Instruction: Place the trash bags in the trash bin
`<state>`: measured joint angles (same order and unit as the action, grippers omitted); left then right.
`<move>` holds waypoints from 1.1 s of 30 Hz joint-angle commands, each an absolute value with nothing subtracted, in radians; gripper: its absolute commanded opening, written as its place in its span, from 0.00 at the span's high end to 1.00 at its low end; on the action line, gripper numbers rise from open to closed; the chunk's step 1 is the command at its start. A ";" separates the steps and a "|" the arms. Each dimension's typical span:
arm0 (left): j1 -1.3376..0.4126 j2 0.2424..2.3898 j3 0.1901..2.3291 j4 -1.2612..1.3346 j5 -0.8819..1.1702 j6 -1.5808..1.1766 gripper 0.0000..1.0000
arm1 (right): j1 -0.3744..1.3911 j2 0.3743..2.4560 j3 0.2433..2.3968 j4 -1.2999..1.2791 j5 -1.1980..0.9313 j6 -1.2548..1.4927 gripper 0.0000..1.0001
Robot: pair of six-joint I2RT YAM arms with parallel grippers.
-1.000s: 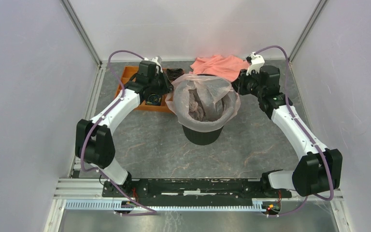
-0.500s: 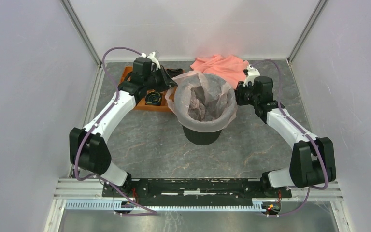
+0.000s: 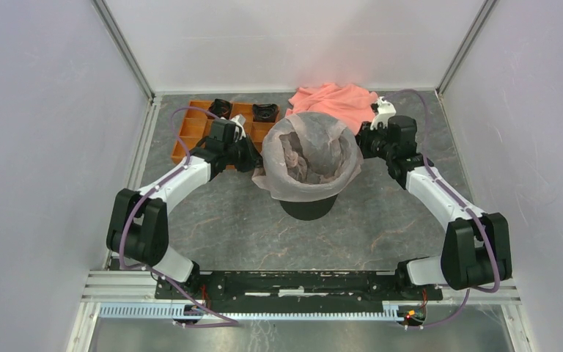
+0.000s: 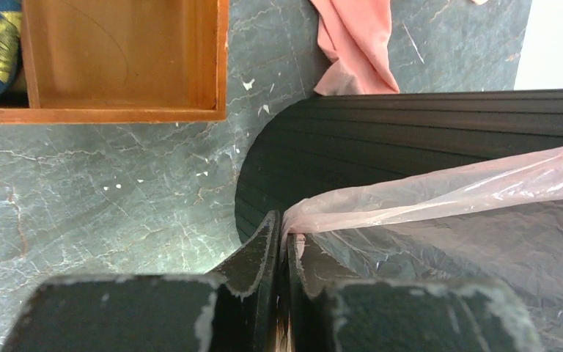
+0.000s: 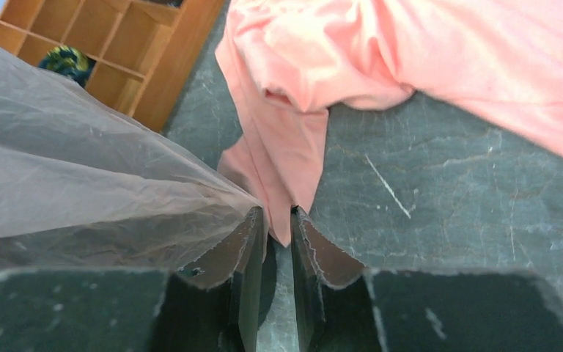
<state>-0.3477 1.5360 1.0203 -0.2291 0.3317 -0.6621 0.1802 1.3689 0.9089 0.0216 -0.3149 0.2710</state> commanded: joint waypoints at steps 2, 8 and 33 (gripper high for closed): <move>-0.340 1.527 1.032 -0.152 0.386 -0.691 0.88 | 0.174 1.370 0.834 0.034 -0.326 0.225 0.74; -0.338 1.563 1.009 -0.115 0.465 -0.748 0.86 | 0.175 1.324 0.947 -0.182 -0.187 0.129 0.59; -0.262 1.579 0.958 0.032 0.669 -0.876 0.84 | 0.065 1.005 0.805 -0.183 -0.659 0.286 0.23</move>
<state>-0.2638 1.6093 0.9619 -0.0269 0.6346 -0.8394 0.0643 1.0115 0.8326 -0.3004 -0.5240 0.2249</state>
